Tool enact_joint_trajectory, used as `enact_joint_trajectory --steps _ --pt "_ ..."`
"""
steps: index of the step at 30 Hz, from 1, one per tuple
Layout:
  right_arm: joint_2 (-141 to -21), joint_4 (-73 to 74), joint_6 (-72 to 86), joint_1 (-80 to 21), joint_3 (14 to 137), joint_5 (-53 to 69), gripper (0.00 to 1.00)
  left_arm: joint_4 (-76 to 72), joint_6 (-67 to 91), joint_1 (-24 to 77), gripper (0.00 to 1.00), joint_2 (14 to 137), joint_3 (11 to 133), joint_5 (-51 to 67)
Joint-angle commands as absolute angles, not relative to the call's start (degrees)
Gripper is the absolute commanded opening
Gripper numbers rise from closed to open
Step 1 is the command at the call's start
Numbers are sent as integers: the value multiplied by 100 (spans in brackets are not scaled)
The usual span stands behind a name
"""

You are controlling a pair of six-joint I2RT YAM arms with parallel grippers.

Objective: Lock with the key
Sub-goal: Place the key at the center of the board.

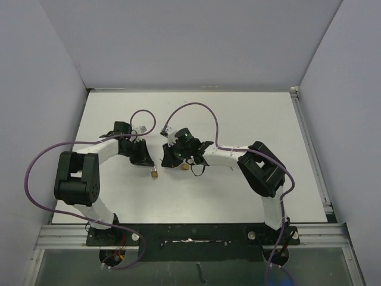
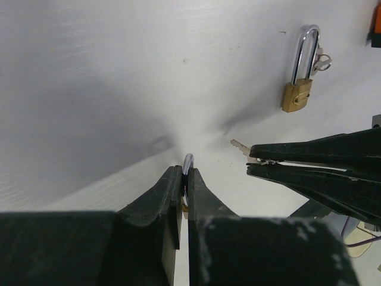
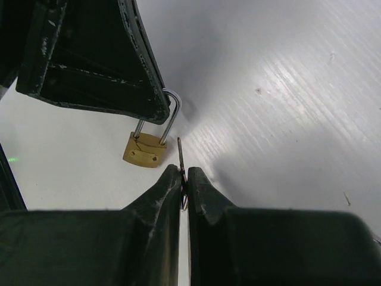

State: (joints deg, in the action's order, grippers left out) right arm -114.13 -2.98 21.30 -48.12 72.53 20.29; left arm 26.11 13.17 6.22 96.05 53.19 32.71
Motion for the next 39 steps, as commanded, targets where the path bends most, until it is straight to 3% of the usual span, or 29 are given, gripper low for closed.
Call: enact_joint_trajectory --steps 1,8,14,17,22,28,37,39 --pt "-11513 -728 2259 -4884 7619 2331 0 2812 1256 570 0 9479 5544 2942" --pt "-11852 -720 2295 -4904 7820 2490 0 2496 1535 483 2 9381 5463 2647" --pt "-12001 -608 2270 -4905 7806 2453 8 1937 1756 425 7 9307 5428 2541" --pt "-12025 -587 2243 -4904 7762 2439 19 1819 1821 413 10 9386 5494 2611" --pt "-11975 -552 2199 -4898 7744 2422 47 1679 1910 410 28 9465 5567 2748" --pt "-11910 -493 2095 -4889 7831 2365 52 1694 1916 406 35 9377 5577 2781" --pt "-11258 -207 1759 -4729 7997 2095 53 1853 1907 404 38 8967 5754 2692" --pt "-10950 -217 1718 -4590 7883 1999 62 1834 1915 404 44 8811 5826 2661"
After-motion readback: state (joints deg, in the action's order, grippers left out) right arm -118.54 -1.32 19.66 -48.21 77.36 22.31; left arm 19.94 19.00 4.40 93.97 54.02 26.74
